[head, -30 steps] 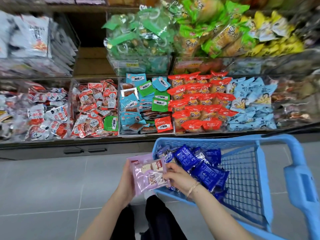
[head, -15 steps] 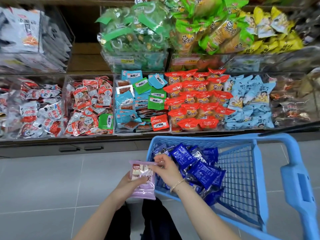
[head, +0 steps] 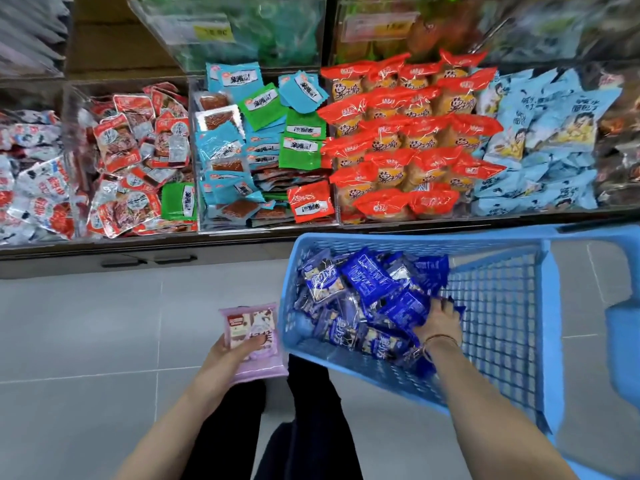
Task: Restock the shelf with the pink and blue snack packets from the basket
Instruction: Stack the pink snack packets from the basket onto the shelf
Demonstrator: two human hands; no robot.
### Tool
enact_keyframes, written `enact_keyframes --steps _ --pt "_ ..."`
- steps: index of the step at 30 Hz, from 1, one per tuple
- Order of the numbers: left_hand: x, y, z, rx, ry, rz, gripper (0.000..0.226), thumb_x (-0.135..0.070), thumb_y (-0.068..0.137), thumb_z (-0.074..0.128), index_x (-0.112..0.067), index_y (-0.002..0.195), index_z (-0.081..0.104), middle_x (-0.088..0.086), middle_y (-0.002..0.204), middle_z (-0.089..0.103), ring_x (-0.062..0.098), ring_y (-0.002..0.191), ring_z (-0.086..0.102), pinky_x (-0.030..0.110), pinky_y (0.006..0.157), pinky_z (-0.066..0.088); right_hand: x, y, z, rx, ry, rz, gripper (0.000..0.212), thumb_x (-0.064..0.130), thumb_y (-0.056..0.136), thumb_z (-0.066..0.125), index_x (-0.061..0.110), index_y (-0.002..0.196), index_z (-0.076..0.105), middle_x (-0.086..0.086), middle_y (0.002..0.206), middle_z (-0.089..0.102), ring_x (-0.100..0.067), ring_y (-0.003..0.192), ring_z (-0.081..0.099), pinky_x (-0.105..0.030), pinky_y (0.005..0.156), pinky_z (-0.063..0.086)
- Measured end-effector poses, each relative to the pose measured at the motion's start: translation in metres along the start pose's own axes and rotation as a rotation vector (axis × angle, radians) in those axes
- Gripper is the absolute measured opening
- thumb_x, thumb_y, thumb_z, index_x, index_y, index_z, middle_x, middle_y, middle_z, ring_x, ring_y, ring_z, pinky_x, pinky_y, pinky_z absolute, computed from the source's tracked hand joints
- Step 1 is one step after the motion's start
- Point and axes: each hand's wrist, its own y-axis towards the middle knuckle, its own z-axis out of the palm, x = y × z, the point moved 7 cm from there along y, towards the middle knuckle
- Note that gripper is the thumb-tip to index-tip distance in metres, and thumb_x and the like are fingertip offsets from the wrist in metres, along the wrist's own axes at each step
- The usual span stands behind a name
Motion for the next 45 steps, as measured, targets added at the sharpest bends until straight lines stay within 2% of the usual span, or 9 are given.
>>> enact_keyframes --steps 10,12,16,18,24,28,31,39,45 --pt "0.000 -0.007 0.004 0.000 0.035 -0.015 0.027 -0.014 0.083 0.069 -0.013 0.109 0.061 0.007 0.101 0.072 0.023 0.094 0.066 0.034 0.082 0.050 0.001 -0.034 -0.008 -0.201 0.061 -0.108 0.042 0.028 0.077 0.072 0.011 0.108 0.049 -0.010 0.113 0.056 -0.030 0.109 0.052 -0.037 0.085 0.043" --pt "-0.005 -0.014 0.003 0.006 0.028 -0.012 0.029 -0.013 0.083 0.069 -0.011 0.111 0.060 0.010 0.103 0.071 0.027 0.098 0.065 0.037 0.088 0.049 0.000 -0.047 -0.009 -0.166 0.347 -0.065 0.034 0.016 0.079 0.069 0.008 0.102 0.047 -0.016 0.100 0.061 -0.033 0.093 0.060 -0.032 0.070 0.042" --pt "-0.020 -0.029 0.001 0.014 -0.006 0.003 0.028 -0.013 0.084 0.068 -0.010 0.111 0.059 0.010 0.102 0.070 0.027 0.095 0.064 0.036 0.085 0.047 0.018 -0.078 -0.006 0.116 1.192 0.009 0.029 -0.001 0.085 0.061 0.008 0.106 0.043 -0.015 0.107 0.060 -0.031 0.089 0.062 -0.044 0.071 0.057" --pt "-0.026 -0.036 -0.002 0.011 -0.030 0.012 0.031 -0.014 0.083 0.069 -0.009 0.112 0.059 0.011 0.102 0.070 0.028 0.096 0.064 0.036 0.085 0.048 0.037 -0.101 -0.015 0.226 1.378 -0.032 0.030 0.001 0.088 0.058 0.015 0.110 0.044 -0.004 0.106 0.058 -0.022 0.090 0.062 -0.029 0.057 0.058" --pt "-0.051 -0.057 -0.010 0.022 -0.116 0.095 0.031 -0.013 0.083 0.069 -0.007 0.113 0.063 0.011 0.101 0.072 0.027 0.096 0.064 0.040 0.092 0.047 0.140 -0.186 -0.068 0.138 0.965 -0.510 0.042 0.012 0.089 0.061 0.023 0.122 0.037 0.005 0.105 0.059 -0.011 0.091 0.058 -0.002 0.072 0.039" --pt "-0.066 -0.078 -0.027 0.040 -0.259 0.120 0.030 -0.014 0.085 0.066 -0.008 0.114 0.061 0.016 0.106 0.071 0.031 0.091 0.067 0.036 0.074 0.055 0.210 -0.250 -0.087 0.154 0.863 -0.743 0.029 0.020 0.092 0.057 0.024 0.118 0.045 0.008 0.104 0.062 -0.003 0.090 0.059 -0.004 0.072 0.040" --pt "-0.082 -0.096 -0.063 0.014 -0.347 0.163 0.028 -0.013 0.086 0.063 -0.009 0.114 0.058 0.015 0.101 0.069 0.028 0.077 0.066 0.033 0.064 0.052 0.245 -0.280 -0.100 0.285 1.022 -0.743 0.021 0.025 0.099 0.042 0.034 0.101 0.060 0.020 0.098 0.066 0.012 0.086 0.060 -0.004 0.072 0.044" --pt "-0.123 -0.152 -0.156 0.244 -0.345 0.376 0.035 -0.022 0.070 0.074 -0.017 0.104 0.073 0.012 0.104 0.073 0.025 0.092 0.071 0.030 0.064 0.057 0.334 -0.341 -0.101 0.523 1.023 -0.799 0.035 0.014 0.092 0.054 0.016 0.127 0.047 -0.004 0.118 0.057 -0.015 0.101 0.057 -0.029 0.084 0.047" --pt "-0.133 -0.148 -0.208 0.203 -0.402 0.379 0.045 -0.023 0.074 0.067 -0.012 0.117 0.064 0.015 0.109 0.071 0.032 0.100 0.068 0.032 0.071 0.056 0.385 -0.365 -0.100 0.708 1.315 -0.752 0.021 0.005 0.090 0.054 0.007 0.111 0.058 -0.010 0.099 0.071 -0.019 0.081 0.068 -0.034 0.079 0.052"
